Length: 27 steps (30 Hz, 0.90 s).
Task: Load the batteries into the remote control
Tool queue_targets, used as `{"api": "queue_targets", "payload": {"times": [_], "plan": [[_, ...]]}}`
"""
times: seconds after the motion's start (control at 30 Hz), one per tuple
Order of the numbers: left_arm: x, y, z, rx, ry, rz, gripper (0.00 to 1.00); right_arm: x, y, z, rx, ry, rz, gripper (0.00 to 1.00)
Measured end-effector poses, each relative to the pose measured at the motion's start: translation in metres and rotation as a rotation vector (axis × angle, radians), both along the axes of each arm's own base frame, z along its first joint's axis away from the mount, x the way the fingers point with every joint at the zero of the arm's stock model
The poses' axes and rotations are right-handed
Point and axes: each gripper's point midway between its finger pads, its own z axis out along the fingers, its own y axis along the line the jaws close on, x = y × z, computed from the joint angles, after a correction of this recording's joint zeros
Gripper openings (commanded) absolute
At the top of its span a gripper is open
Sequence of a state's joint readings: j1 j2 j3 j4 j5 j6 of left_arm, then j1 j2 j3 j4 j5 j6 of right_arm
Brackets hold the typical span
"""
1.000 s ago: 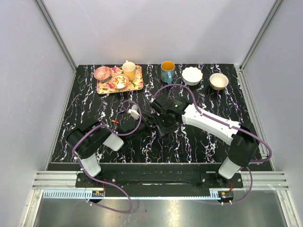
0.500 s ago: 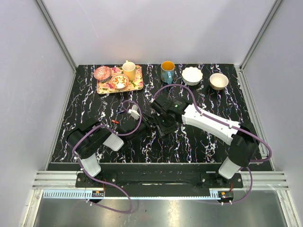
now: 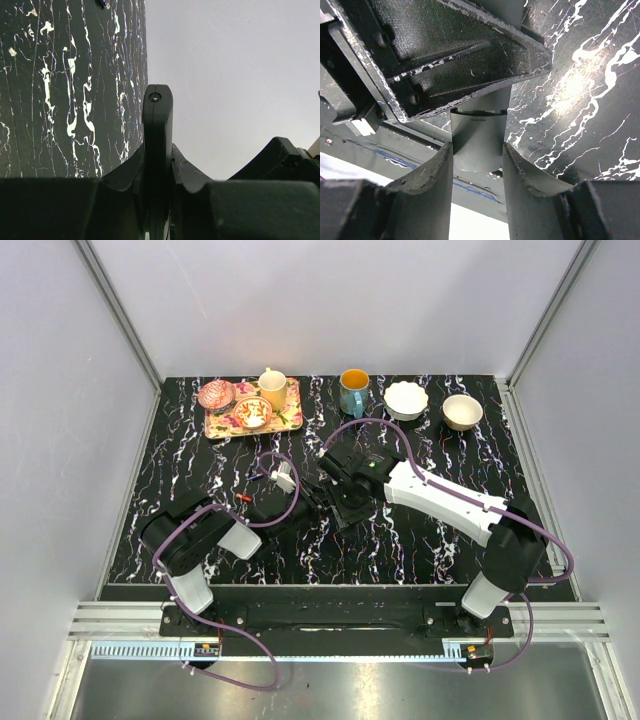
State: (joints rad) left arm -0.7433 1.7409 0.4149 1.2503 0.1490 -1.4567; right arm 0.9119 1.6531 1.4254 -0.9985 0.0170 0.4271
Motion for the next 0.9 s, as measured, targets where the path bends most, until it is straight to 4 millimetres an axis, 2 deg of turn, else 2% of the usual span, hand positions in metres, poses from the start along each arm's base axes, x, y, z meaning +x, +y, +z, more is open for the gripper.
{"api": "queue_targets", "payload": {"times": [0.5, 0.9], "plan": [[0.0001, 0.0001, 0.0000, 0.000, 0.000, 0.001, 0.00, 0.0005, 0.0004, -0.0002, 0.002, -0.002, 0.000, 0.52], [-0.0010, -0.0007, 0.0001, -0.001, 0.000, -0.003, 0.00, 0.0031, -0.0007, -0.0002, -0.005, -0.015, -0.006, 0.56]]}}
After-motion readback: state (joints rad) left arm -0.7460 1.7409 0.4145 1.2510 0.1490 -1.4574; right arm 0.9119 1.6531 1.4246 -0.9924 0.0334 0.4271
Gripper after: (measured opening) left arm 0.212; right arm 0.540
